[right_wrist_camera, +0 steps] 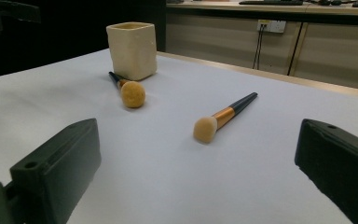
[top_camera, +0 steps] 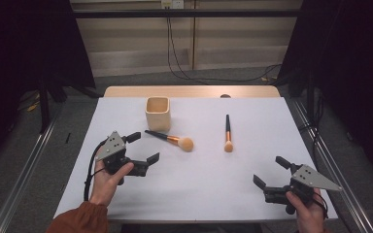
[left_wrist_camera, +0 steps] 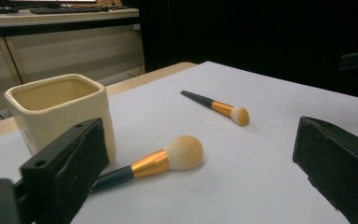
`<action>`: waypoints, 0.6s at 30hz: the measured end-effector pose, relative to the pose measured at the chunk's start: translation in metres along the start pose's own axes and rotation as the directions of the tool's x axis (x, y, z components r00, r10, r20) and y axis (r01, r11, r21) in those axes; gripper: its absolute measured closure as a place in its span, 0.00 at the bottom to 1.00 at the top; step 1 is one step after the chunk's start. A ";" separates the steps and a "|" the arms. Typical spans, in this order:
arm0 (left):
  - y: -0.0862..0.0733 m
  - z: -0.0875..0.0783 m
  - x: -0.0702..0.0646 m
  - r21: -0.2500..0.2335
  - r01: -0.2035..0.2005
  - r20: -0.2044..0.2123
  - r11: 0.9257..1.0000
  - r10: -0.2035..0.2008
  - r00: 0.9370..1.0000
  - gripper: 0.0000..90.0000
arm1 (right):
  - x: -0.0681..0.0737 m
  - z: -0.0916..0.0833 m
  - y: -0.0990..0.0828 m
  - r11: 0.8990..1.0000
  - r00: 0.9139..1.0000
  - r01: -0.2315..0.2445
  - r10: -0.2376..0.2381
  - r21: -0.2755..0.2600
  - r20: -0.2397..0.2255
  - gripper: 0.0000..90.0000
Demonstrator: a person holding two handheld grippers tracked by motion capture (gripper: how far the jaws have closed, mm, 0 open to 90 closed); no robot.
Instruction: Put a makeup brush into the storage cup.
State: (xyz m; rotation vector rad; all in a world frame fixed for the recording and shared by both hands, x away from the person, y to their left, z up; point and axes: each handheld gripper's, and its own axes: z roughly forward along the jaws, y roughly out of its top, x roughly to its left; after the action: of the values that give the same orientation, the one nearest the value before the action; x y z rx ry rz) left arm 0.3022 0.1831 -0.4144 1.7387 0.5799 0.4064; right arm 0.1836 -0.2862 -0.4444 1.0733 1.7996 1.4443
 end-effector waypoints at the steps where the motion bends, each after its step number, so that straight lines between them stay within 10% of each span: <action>1: 0.000 0.002 0.001 -0.003 0.002 -0.001 1.000 -0.002 1.000 0.03 | 0.000 0.000 0.000 1.000 1.000 -0.001 0.001 0.000 0.001 0.00; 18: 0.012 0.038 0.019 0.001 0.019 -0.018 1.000 -0.019 1.000 0.03 | -0.002 0.001 -0.001 0.999 0.999 -0.041 0.042 -0.029 0.010 0.00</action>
State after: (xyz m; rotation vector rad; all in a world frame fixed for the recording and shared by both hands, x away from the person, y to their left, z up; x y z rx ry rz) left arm 0.3410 0.1616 -0.4129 1.7307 0.6092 0.4082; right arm 0.1853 -0.2872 -0.4462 1.1080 1.7539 1.4817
